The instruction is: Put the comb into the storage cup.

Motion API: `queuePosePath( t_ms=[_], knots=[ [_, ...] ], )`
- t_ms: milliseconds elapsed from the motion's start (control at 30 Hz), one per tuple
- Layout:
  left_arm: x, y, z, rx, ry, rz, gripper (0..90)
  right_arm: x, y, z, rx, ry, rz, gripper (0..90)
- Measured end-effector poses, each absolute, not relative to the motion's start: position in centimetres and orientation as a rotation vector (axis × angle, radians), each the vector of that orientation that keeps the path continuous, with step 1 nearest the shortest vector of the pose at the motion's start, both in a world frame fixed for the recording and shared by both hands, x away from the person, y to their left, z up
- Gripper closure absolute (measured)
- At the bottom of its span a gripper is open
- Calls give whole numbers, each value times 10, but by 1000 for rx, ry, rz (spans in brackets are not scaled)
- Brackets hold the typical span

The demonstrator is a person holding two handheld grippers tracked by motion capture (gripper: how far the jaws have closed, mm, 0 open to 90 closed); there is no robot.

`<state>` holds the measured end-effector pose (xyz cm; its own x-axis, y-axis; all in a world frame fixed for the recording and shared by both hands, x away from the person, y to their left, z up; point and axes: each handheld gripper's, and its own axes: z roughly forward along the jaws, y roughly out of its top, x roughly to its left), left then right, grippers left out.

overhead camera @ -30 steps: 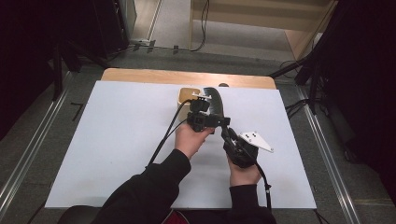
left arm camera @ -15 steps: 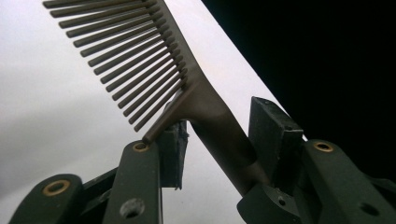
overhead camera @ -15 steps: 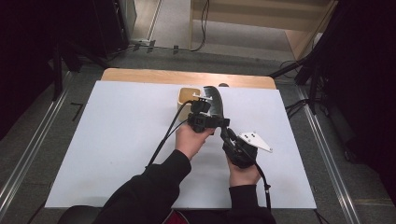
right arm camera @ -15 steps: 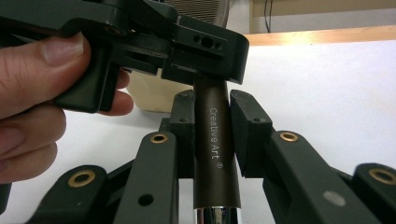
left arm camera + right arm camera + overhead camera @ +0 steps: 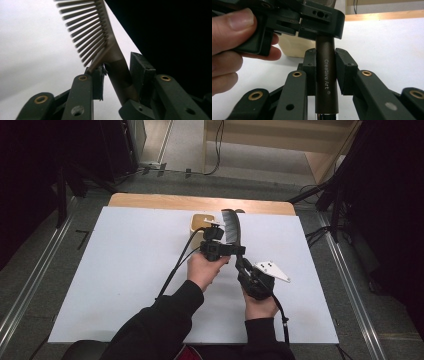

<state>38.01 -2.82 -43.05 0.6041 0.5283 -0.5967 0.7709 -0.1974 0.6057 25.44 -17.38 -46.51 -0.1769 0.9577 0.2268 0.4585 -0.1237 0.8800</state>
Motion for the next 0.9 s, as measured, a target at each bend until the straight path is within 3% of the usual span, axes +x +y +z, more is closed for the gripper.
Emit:
queuePosePath(
  t_ms=[633,900],
  knots=[
    [380,-24,-427,1852,1011,-366,725,258,-177,-464,1553,1708,1265,690],
    [382,-20,-426,1866,1008,-351,728,259,-179,-461,1534,1752,1297,624]
  ],
)
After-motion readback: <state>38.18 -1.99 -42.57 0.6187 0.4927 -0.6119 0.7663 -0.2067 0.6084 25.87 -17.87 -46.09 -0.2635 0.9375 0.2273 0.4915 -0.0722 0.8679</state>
